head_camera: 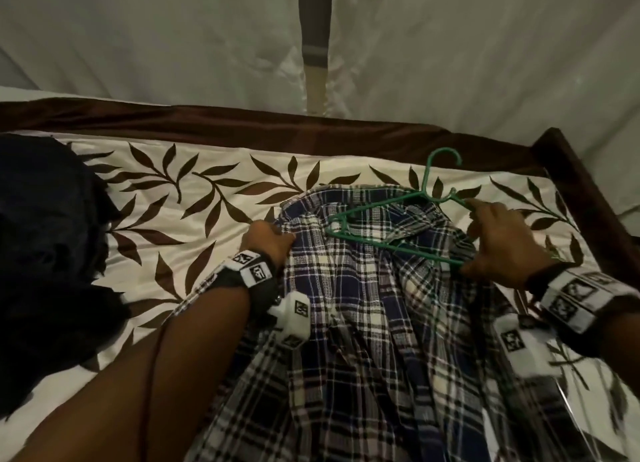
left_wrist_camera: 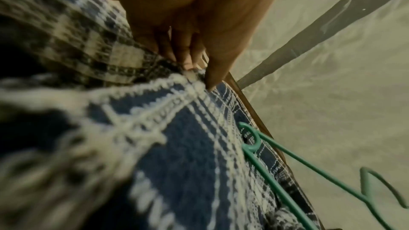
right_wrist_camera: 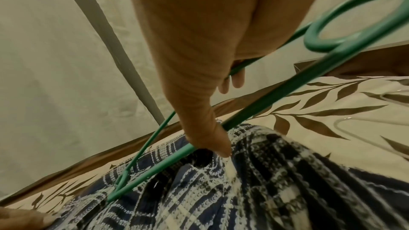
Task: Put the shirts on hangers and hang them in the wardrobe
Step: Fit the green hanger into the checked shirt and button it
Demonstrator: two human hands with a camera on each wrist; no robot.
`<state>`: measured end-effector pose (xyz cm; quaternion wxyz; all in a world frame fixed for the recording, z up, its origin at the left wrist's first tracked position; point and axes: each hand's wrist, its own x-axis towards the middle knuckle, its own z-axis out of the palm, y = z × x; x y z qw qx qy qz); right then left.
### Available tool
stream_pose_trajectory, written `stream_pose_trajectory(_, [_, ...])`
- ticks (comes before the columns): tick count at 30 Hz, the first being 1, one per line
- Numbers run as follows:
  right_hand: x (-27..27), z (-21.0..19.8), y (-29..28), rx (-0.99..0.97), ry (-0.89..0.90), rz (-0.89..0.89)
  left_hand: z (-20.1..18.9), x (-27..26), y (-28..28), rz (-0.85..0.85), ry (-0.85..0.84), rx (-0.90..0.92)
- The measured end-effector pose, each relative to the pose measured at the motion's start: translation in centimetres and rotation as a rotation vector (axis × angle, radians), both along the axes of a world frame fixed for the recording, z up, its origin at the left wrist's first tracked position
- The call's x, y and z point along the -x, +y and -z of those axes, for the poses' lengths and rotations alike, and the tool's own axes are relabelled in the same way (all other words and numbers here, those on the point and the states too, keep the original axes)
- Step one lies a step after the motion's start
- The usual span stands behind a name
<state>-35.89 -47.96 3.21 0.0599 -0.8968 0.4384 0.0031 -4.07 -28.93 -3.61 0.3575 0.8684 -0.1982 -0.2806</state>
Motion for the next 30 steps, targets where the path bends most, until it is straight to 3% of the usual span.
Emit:
stream_pose_trajectory(5, [-1.6,0.8,-1.4,-0.062,0.023,-0.005,-3.5,-0.3,0.4,-0.092,-0.033,0.365])
stream_pose_trajectory(9, [-5.1,1.0,0.1,-0.116,0.04,-0.047,-8.0,0.6,0.2,0.055,0.009,0.545])
stream_pose_trajectory(11, [-8.1,1.3,1.2,-0.126,-0.005,-0.1,-9.0,1.7,-0.4,0.229,-0.025,0.457])
stream_pose_trajectory(13, [-10.8,1.5,2.1,-0.12,-0.033,-0.15,-8.5,2.8,-1.1,0.348,-0.175,0.245])
stream_pose_trajectory(15, [-12.4,1.8,2.5,-0.116,-0.001,-0.168,-6.9,3.4,-1.1,0.441,-0.559,-0.006])
stream_pose_trajectory(17, [-12.9,2.2,2.6,-0.1,0.023,-0.17,-5.2,4.3,-0.9,0.6,-0.801,-0.041])
stream_pose_trajectory(21, [-11.8,2.9,3.0,-0.073,0.003,-0.194,-2.2,6.6,-2.1,0.857,-0.904,0.007])
stream_pose_trajectory(26, [-9.8,3.2,2.5,-0.134,-0.157,-0.218,0.2,6.9,-3.6,0.923,-0.902,-0.179])
stream_pose_trajectory(28, [-8.8,3.5,0.7,-0.122,-0.292,-0.053,0.6,6.2,-3.4,0.903,-0.826,-0.186])
stream_pose_trajectory(30, [-8.0,3.7,-1.4,-0.054,-0.276,0.188,0.8,5.7,-3.1,0.892,-0.789,-0.141])
